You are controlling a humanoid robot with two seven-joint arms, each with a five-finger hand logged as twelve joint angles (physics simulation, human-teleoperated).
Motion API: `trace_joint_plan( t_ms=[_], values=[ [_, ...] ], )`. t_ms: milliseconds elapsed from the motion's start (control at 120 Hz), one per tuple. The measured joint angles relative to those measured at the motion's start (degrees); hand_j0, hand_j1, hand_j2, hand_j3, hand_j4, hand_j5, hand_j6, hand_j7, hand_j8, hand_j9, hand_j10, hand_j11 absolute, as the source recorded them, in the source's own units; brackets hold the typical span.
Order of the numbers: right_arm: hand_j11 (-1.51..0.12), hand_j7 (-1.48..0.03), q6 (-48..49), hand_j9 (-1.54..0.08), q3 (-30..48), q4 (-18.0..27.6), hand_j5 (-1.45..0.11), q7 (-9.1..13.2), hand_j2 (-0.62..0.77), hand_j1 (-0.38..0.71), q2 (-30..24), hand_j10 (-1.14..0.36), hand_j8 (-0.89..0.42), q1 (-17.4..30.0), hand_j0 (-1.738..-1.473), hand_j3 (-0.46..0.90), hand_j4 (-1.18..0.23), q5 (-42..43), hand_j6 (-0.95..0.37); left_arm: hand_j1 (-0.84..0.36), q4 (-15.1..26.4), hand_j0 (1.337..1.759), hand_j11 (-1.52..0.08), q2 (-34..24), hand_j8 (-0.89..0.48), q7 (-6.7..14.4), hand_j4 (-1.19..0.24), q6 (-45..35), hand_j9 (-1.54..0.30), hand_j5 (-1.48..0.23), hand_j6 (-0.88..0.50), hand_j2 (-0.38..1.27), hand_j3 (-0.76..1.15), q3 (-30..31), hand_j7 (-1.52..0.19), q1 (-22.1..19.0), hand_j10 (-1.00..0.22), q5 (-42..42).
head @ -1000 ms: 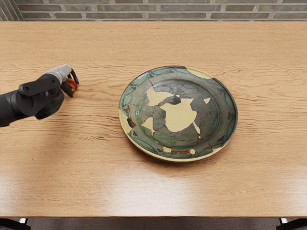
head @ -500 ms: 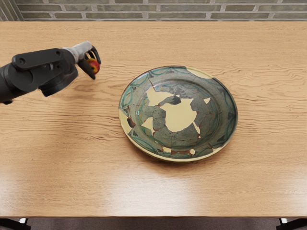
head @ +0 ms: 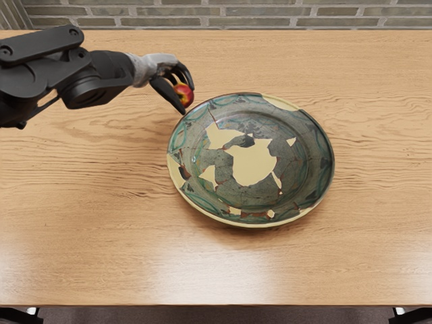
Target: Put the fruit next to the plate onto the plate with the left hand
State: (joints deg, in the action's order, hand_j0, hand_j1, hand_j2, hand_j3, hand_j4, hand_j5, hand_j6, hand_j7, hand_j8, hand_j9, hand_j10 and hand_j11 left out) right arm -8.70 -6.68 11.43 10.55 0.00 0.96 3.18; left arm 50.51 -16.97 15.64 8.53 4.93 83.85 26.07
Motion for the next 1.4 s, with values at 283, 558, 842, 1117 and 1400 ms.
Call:
trace_joint_plan(
  t_ms=[283,558,842,1117,1400],
  values=[
    [0.00,0.00,0.00,0.00,0.00,0.00,0.00,0.00,0.00,-0.35,0.00,0.00,0.00,0.00,-1.658,0.00,0.00,0.00,0.00,-0.40,2.63,1.655,-1.05,2.18,-0.28,0.54,-0.63,5.31,-1.06,-1.17,-0.32,0.52,0.00,-6.09,-1.08,-0.76,-0.62,-2.20],
    [0.00,0.00,0.00,0.00,0.01,0.00,0.00,0.00,0.00,-0.35,0.00,0.00,0.00,0.00,-1.658,0.00,0.00,0.01,0.00,-0.40,3.66,1.655,-1.09,8.35,-0.33,1.06,-0.71,5.93,-1.09,-1.20,-0.33,0.62,0.00,-5.34,-1.09,-3.36,-0.65,-2.40],
    [0.00,0.00,0.00,0.00,0.02,0.00,0.00,0.00,0.00,-0.35,0.00,0.00,0.00,0.00,-1.658,0.00,0.00,0.03,0.00,0.02,3.20,1.658,-0.43,9.05,-0.17,-0.46,-0.30,1.07,-0.43,-0.46,-0.19,0.22,0.00,-4.28,-0.43,-5.79,-0.28,-3.45],
    [0.00,0.00,0.00,0.00,0.01,0.00,0.00,0.00,0.00,-0.35,0.00,0.00,0.00,0.00,-1.658,0.00,0.00,0.00,0.00,0.25,3.09,1.658,-0.13,0.42,-0.06,-0.92,-0.09,0.73,-0.13,-0.14,-0.06,0.06,0.00,-9.45,-0.13,-8.60,-0.09,-5.02],
    [0.00,0.00,0.00,0.00,0.00,0.00,0.00,0.00,0.00,-0.35,0.00,0.00,0.00,-0.01,-1.658,0.00,0.00,0.01,0.00,0.31,-1.02,1.658,-0.05,-11.69,-0.03,-1.13,-0.04,0.71,-0.05,-0.05,-0.03,0.02,0.00,-15.24,-0.05,-12.45,-0.03,-5.21]
  ],
)
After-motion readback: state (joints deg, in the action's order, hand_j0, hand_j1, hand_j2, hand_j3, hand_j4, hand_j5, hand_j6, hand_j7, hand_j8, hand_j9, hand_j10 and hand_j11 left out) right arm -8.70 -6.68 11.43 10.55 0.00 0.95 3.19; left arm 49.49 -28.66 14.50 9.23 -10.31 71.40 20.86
